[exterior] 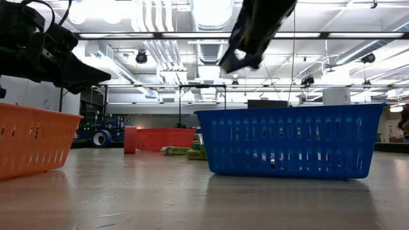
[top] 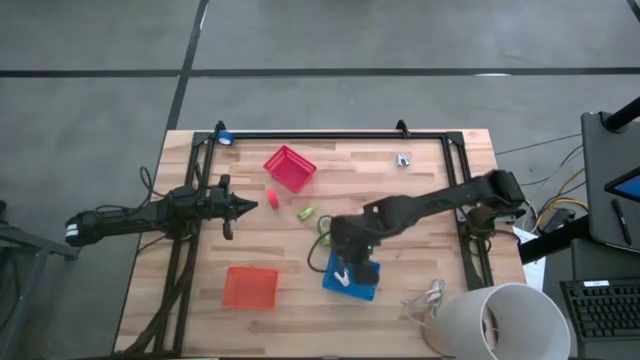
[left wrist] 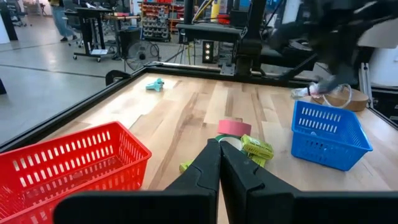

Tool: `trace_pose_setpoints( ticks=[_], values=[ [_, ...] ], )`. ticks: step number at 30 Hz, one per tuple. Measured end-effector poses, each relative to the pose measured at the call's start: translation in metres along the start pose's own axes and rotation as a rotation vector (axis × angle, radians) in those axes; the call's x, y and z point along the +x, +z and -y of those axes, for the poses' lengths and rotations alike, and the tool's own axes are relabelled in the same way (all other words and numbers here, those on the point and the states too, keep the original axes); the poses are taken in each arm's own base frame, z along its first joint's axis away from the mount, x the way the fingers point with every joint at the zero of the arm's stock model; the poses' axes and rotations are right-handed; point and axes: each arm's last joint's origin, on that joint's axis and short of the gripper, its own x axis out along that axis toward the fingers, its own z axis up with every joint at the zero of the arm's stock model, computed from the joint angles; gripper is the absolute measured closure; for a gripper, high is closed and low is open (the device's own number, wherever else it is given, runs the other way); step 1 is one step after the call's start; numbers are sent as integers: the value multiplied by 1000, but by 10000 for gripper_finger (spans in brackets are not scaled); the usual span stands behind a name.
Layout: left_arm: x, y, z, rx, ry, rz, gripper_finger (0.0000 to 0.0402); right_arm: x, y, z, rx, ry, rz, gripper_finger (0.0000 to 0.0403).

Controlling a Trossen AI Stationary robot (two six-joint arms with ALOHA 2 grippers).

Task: Pick and place Stapler, Stapler remover, tape
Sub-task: Put the black stapler remover into the blue bin

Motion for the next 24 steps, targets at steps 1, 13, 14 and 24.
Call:
trace_pose_setpoints(
  ticks=[1, 13, 14, 24],
  values=[
    [0, 0, 0, 0, 0, 0, 392, 1, -1, -5, 18, 36, -12, 375],
    [0, 0, 0, 0, 0, 0, 392, 27, -29, -10, 285, 111, -164, 374],
    [0, 0, 0, 0, 0, 0, 392, 28, -31, -9, 299, 106, -173, 374],
    [0, 0, 0, 0, 0, 0, 392, 38, -41, -2, 332, 83, -193, 374]
  ],
)
